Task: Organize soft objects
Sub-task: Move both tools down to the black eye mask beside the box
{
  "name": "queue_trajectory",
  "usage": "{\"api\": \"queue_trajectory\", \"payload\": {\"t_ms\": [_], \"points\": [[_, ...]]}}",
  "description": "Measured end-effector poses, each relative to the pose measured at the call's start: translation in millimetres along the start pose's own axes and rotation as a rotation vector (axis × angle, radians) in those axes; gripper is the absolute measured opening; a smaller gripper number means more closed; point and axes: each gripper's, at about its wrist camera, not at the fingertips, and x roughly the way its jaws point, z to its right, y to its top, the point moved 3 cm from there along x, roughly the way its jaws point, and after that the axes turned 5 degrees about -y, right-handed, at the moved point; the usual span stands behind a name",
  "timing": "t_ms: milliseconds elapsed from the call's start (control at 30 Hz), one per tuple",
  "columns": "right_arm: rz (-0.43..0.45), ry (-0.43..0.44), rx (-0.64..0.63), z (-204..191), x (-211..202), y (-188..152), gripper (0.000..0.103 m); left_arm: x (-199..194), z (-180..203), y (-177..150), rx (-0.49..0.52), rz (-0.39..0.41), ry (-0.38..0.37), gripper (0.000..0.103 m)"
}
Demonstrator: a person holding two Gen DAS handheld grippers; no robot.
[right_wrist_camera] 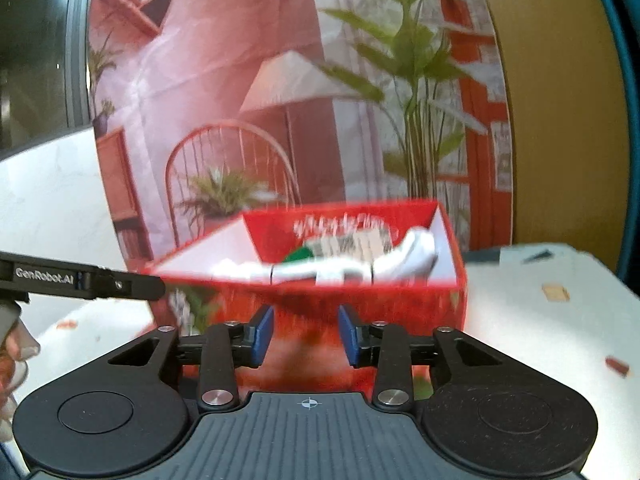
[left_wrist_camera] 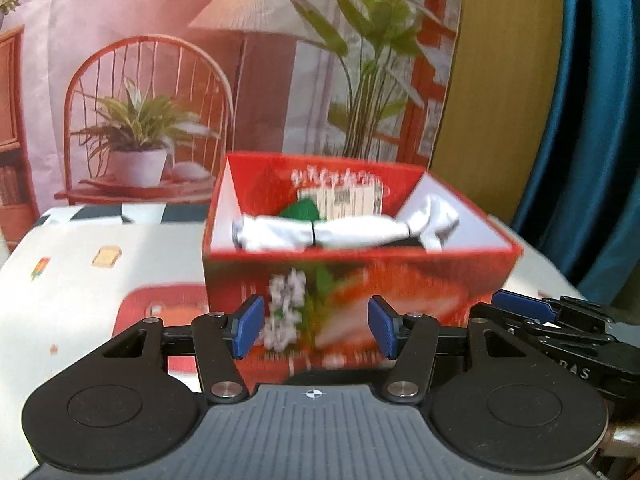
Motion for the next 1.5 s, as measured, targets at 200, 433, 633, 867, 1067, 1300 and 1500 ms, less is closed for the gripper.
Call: {"api": "queue_trajectory", "payload": {"t_ms": [200,433,633,867,1067,1300,1500], "points": [[-0.105,-0.024,0.015,0.7,2.3,-32.2,0.040,3.8,2.7,-38.8,-0.051,-0.073,0.007,0.060],[-0.172,-0.085,-0.030,-2.0,14.6,-52.2,0.063,10.8,-1.6,-57.5,-0.040,-0.109,0.047,0.060],[-0.220,-0.118,-0.057,-0.6,26.6,-63.3,0.073,17.5,-10.7,-65.4,-0.072,-0.135,0.055,0.060],[-0.233,-0.111,-0.106,-2.8,34.5,-73.1,0.083,22.4,-13.6,-73.9,-0.088,-0.133,0.030,0.060],[-0.254,-0.088,-0.134,-8.0,39.7,-74.9,0.094,24.7,-15.5,-76.0,-0.092,-0.130,0.022,0.060],[-0.267,-0.076,-0.137,-8.4,42.1,-75.4,0.098,19.9,-14.9,-75.5,-0.100,-0.087,-0.008,0.060],[-0.273,-0.073,-0.142,-9.0,43.2,-75.7,0.101,25.4,-16.0,-79.0,-0.111,-0.100,-0.028,0.060]]}}
